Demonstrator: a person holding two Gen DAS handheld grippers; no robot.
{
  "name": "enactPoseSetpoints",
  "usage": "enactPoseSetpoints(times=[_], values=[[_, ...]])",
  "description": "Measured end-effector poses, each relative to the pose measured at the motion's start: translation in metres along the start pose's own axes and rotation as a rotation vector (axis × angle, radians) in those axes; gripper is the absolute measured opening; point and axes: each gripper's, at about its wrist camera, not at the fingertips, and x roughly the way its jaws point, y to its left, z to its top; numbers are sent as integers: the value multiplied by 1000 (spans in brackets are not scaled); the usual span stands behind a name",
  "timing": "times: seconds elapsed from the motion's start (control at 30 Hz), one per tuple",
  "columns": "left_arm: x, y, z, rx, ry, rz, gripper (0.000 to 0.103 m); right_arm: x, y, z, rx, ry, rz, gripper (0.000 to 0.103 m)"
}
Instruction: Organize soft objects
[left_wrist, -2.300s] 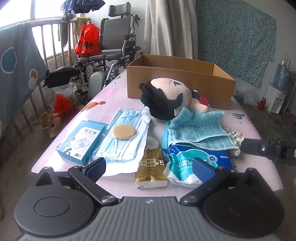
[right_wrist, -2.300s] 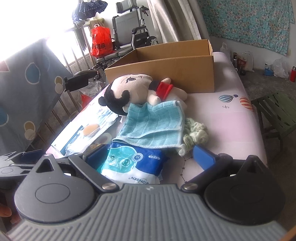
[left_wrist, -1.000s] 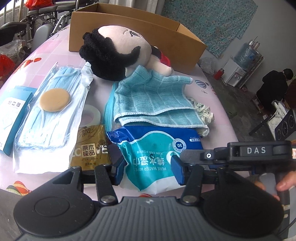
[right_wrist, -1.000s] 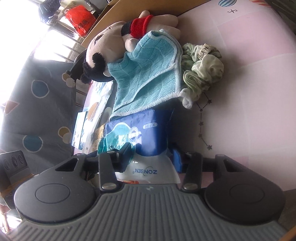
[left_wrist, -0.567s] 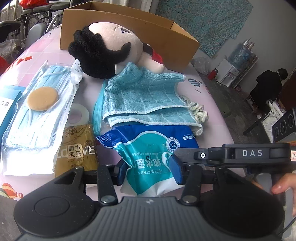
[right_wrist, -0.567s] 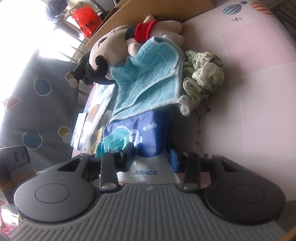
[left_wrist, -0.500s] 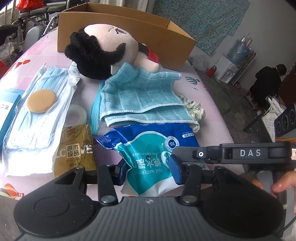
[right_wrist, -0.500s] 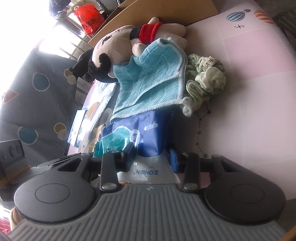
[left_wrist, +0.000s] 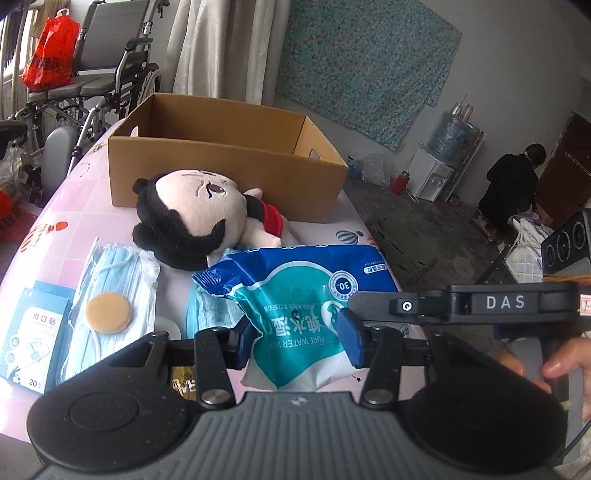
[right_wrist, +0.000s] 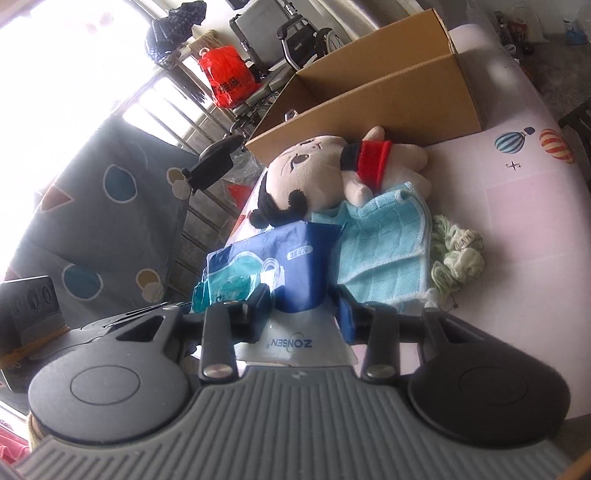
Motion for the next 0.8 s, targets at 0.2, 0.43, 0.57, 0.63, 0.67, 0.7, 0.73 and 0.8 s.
enactPoseSetpoints(times=[0.2,0.43,0.57,0.63,0.67,0.7,0.73,0.8], values=[[-3,13,68,76,-76,20,49,22,21,71,-44,-66,32,37],[72,65,185,167,-69,-3,49,112,14,199,-113,-96,-21,37],[130,95,257,254,-28,34,49,189,-23,283,46,7,39,36],[157,110,287,248,-10,46,50,227,-36,319,97,50,39,36],[171,115,300,260,15,56,50,245,-40,333,107,75,20,36],[185,121,311,273,42,55,50,261,-45,345,135,88,1,36],[205,132,325,279,72,47,50,273,-48,354,143,103,-15,36],[233,150,337,249,112,56,50,307,-59,369,173,130,-39,36]])
